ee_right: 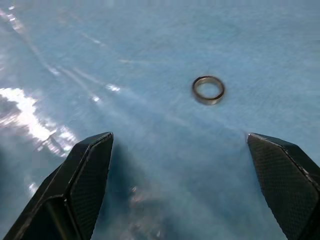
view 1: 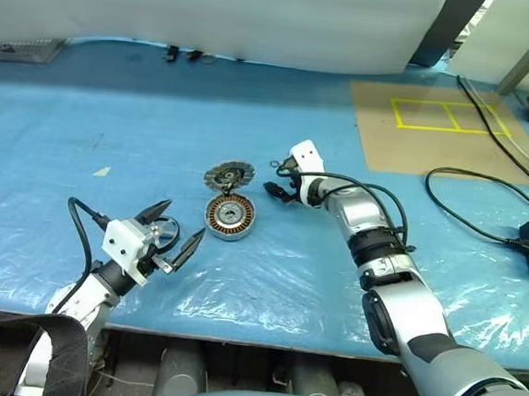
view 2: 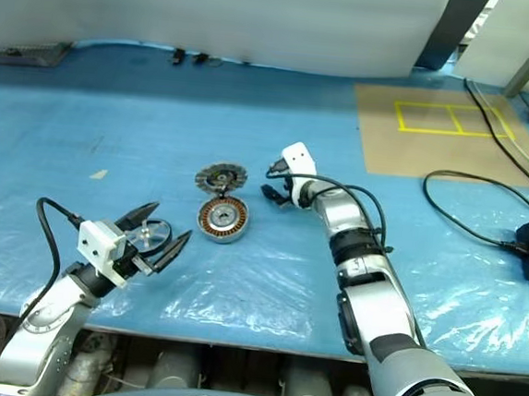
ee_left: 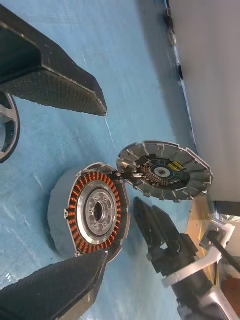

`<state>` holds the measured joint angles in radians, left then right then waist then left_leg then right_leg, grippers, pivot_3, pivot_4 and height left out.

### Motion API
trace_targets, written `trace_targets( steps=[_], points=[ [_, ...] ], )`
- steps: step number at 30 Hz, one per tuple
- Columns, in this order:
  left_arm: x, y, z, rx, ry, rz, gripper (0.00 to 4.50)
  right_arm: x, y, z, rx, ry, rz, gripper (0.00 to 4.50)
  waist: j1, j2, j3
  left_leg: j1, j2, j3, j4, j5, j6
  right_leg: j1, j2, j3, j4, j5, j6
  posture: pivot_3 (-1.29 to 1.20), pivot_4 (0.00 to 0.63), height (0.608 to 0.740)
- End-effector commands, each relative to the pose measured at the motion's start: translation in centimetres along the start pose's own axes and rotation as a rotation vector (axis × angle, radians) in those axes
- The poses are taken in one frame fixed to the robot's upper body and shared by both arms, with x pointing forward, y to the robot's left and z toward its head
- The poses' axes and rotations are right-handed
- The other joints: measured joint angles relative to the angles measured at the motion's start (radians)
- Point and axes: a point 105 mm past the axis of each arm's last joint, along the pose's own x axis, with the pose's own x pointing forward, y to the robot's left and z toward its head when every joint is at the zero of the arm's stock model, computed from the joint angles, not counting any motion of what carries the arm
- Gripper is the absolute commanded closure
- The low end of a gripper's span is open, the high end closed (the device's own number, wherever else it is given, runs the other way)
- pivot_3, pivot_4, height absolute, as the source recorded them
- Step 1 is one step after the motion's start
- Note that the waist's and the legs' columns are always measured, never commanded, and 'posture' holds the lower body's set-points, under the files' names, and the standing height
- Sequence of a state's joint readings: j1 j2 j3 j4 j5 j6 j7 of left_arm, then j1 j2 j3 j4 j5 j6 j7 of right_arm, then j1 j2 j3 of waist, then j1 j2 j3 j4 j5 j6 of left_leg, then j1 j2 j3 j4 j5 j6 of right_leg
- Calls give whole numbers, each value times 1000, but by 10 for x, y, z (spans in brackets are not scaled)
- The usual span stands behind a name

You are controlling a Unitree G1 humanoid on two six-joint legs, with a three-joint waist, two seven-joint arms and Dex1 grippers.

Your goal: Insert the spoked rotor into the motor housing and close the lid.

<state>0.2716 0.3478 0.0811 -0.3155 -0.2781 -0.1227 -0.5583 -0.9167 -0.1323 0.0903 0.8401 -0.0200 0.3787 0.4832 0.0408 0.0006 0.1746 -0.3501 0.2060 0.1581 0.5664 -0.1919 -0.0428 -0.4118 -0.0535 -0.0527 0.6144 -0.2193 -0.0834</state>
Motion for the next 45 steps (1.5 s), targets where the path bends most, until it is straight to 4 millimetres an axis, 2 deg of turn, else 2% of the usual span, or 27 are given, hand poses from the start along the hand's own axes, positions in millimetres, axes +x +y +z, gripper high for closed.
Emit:
trace_targets(
  steps=[1, 7, 16, 20, 31, 40, 43, 45],
  points=[
    [-3, -4, 11, 26, -35, 10, 0, 7, -7, 16, -10, -49, -90, 20, 0, 0, 0, -1, 0, 0, 0, 0, 0, -1, 0, 0, 0, 0, 0, 0, 150, 740],
    [-11, -10, 12, 18, -24, 32, 0, 16, -2, 15, 67, -27, -83, 20, 0, 0, 0, -2, 0, 1, 0, -2, 3, -4, 0, 0, 1, 0, 0, 0, 150, 740],
    [-14, -12, 13, 12, -14, 54, 0, 19, 10, 19, 2, -39, 3, 20, 0, 0, 0, -2, 1, 2, 1, -2, 3, -4, 0, 1, 3, 0, 0, 0, 150, 740],
    [-13, -11, 15, 15, -19, 59, 0, 18, 8, 19, 7, -47, -5, 20, 0, 0, 0, -2, 1, 3, 1, -2, 3, -5, 0, 1, 4, 0, 0, 0, 150, 740],
    [-6, -10, 17, 19, -26, 44, 0, 19, 1, 22, 178, -33, -80, 20, 2, 0, 0, -2, 1, 4, 2, -2, 3, -6, 0, 2, 5, 0, -1, 0, 150, 740],
    [-7, -10, 17, 14, -23, 53, 0, 19, 1, 20, 150, -11, -73, 20, 2, 0, 0, -3, 1, 4, 1, -2, 3, -7, 0, 2, 5, 0, -1, 0, 150, 740],
    [-5, -11, 18, 14, -25, 46, 0, 19, 2, 17, 115, 7, -63, 588, 2, 0, 0, -3, 1, 4, 1, -2, 3, -7, 0, 2, 5, 0, -1, 0, 150, 740],
    [-5, -10, 18, 16, -26, 47, 0, 19, 2, 17, 89, 16, -64, 1281, 1, 0, 0, -3, 1, 4, 1, -2, 3, -7, 0, 2, 5, 0, -1, 0, 150, 740]
  ],
)
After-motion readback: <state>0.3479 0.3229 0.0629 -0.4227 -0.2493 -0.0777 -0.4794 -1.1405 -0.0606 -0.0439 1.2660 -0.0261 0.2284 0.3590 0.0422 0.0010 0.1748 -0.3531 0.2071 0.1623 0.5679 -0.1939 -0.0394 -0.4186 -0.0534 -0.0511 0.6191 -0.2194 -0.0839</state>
